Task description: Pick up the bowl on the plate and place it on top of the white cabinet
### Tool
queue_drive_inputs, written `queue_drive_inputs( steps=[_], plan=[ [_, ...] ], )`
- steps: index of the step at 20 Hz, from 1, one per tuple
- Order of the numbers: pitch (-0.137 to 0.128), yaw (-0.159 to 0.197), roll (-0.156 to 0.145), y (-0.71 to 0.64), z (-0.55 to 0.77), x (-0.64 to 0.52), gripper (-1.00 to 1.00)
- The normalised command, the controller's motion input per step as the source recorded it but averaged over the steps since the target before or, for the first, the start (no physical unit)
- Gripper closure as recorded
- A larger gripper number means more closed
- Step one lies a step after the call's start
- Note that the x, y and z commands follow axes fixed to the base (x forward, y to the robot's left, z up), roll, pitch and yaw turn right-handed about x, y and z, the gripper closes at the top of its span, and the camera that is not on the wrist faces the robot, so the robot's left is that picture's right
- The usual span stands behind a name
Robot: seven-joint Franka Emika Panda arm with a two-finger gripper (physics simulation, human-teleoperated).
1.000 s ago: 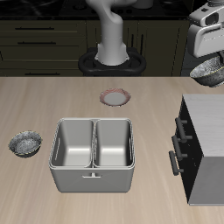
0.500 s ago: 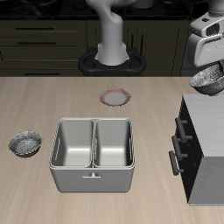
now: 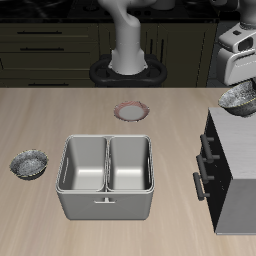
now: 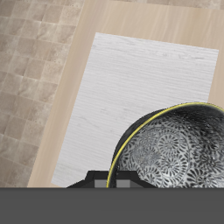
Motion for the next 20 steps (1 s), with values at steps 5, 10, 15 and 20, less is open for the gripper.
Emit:
queue_drive_inputs(
  steps=[5,10,15,20],
  plan=[
    [0.037,0.026,-0.005,-0.02,-0.27,0.06,1.0],
    [0.024,0.017,0.001,-0.02,-0.18,0.04,1.0],
    [0.0,0.005,0.001,-0.05,-0.02,0.02,1.0],
    [-0.019,0.023,-0.004,0.0,0.04,-0.05,-1.0]
  ],
)
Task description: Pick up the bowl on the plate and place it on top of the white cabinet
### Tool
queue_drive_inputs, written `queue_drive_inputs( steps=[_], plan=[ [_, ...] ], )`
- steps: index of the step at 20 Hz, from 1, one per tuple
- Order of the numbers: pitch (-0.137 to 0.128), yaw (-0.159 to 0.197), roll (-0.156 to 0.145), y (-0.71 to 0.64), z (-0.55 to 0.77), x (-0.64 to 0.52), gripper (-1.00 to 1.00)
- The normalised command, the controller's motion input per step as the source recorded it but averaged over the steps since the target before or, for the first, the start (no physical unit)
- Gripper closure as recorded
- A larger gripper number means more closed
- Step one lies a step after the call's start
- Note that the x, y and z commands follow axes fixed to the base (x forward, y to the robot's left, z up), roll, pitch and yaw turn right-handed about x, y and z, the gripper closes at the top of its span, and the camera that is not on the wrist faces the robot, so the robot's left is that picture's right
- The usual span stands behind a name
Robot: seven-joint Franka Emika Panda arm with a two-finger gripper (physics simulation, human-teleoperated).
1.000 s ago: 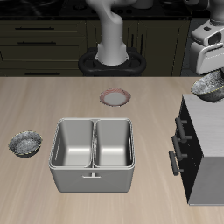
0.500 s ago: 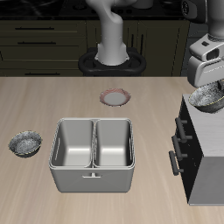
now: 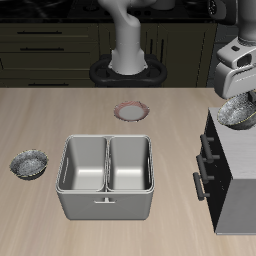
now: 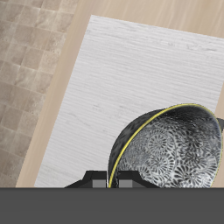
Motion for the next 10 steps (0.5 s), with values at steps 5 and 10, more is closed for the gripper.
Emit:
queue_drive_inputs(
  steps=[5,10],
  plan=[
    [-0.016,0.001,0.021,0.06,0.08,-0.09,-1.0],
    [-0.011,0.002,0.005,-0.02,0.06,0.0,-1.0]
  ],
)
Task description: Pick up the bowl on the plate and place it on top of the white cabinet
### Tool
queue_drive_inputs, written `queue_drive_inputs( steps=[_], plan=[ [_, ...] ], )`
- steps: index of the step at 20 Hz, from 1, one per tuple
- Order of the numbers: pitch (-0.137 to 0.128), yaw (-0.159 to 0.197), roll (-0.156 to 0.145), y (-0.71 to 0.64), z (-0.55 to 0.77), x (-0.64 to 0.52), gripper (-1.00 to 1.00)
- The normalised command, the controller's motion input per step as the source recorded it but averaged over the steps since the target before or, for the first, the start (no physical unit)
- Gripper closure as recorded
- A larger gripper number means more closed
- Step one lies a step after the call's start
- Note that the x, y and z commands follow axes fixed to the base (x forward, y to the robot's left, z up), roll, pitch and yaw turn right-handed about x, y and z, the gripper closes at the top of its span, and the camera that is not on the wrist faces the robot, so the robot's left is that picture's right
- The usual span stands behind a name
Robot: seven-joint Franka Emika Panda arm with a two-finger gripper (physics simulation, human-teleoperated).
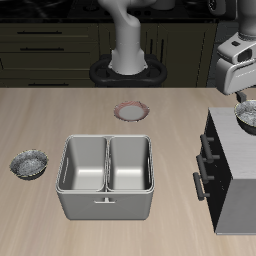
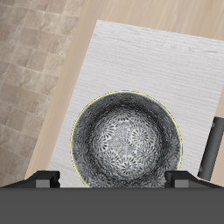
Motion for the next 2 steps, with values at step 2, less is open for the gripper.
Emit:
queue_drive_inputs(
  steps=[2],
  plan=[
    [-0.017,0.0,-0.004,-0.03,0.05,-0.1,-1.0]
  ],
)
